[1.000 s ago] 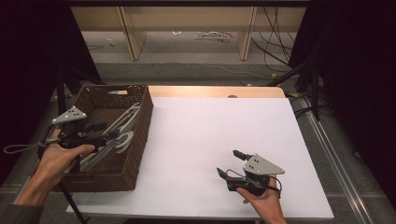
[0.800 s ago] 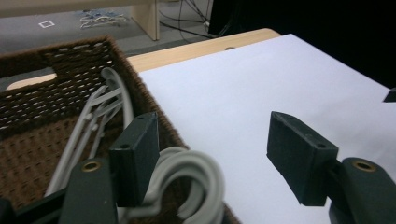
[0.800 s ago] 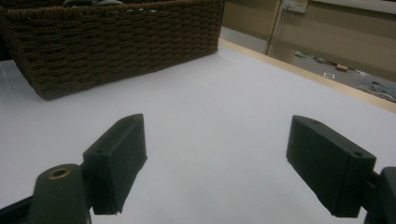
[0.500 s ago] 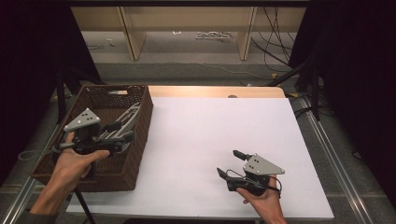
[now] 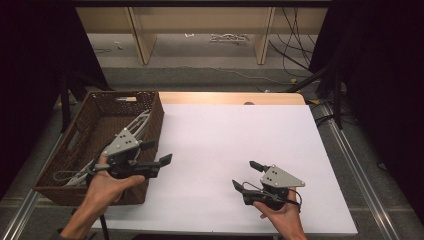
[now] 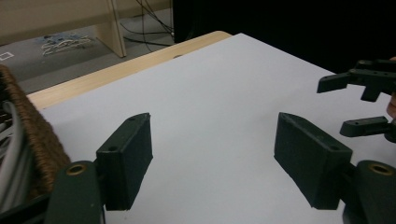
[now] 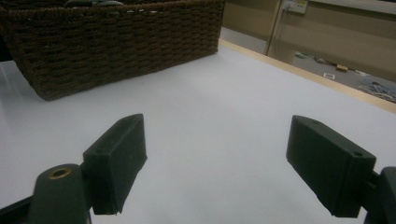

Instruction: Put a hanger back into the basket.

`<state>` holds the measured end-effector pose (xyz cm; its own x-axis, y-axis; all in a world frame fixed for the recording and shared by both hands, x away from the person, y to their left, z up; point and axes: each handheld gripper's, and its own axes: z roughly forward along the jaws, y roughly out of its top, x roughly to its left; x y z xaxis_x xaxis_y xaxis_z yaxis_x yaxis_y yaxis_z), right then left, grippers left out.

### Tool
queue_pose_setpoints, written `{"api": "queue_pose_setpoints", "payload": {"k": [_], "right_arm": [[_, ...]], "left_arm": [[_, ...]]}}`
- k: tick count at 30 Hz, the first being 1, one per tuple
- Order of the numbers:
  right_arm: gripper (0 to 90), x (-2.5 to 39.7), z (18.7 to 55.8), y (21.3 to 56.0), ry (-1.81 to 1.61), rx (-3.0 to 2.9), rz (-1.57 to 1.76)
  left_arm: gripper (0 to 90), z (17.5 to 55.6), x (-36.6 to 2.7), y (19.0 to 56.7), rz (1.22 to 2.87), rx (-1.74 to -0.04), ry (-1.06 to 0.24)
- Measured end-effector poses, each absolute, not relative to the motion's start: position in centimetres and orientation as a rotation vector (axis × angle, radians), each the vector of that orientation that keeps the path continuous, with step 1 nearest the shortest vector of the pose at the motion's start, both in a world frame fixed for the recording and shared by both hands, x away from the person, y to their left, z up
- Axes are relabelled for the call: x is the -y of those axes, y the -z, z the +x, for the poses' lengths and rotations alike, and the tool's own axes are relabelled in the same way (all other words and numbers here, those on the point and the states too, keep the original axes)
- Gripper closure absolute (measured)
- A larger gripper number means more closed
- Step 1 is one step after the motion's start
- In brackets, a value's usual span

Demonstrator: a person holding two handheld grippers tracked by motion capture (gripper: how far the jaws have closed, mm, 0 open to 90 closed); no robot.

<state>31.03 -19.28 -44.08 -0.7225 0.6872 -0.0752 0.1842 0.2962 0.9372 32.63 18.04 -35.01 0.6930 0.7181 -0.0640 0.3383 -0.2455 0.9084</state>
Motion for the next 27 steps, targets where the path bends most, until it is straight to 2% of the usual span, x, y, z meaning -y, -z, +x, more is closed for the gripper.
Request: {"api": "queue_pose_setpoints", "payload": {"k": [5,13,23,24,25,26,27], "right_arm": [[20.9,19.2,31.1,44.2,-1.446,-2.094,0.767],[20.9,19.1,30.9,44.1,-1.448,-2.103,0.781],[20.9,19.2,30.7,43.9,-1.456,-2.097,0.775],[20.8,19.3,30.7,43.8,-1.454,-2.103,0.775],[20.8,19.2,30.7,43.9,-1.467,-2.097,0.774],[20.8,19.3,30.7,43.9,-1.464,-2.106,0.775],[20.7,19.4,30.7,43.8,-1.452,-2.091,0.762]], "left_arm": [[26.1,32.3,-16.7,36.6,1.843,-0.79,-0.422],[17.5,31.4,-15.5,39.2,1.807,-0.776,-0.388],[16.5,30.0,-14.7,41.7,1.788,-0.722,-0.452],[16.4,29.8,-14.7,41.9,1.786,-0.709,-0.467],[16.4,30.8,-16.2,41.3,1.85,-0.594,-0.858],[16.4,30.6,-15.9,41.7,1.86,-0.559,-0.759],[16.4,30.4,-15.7,42.0,1.85,-0.547,-0.717]]}}
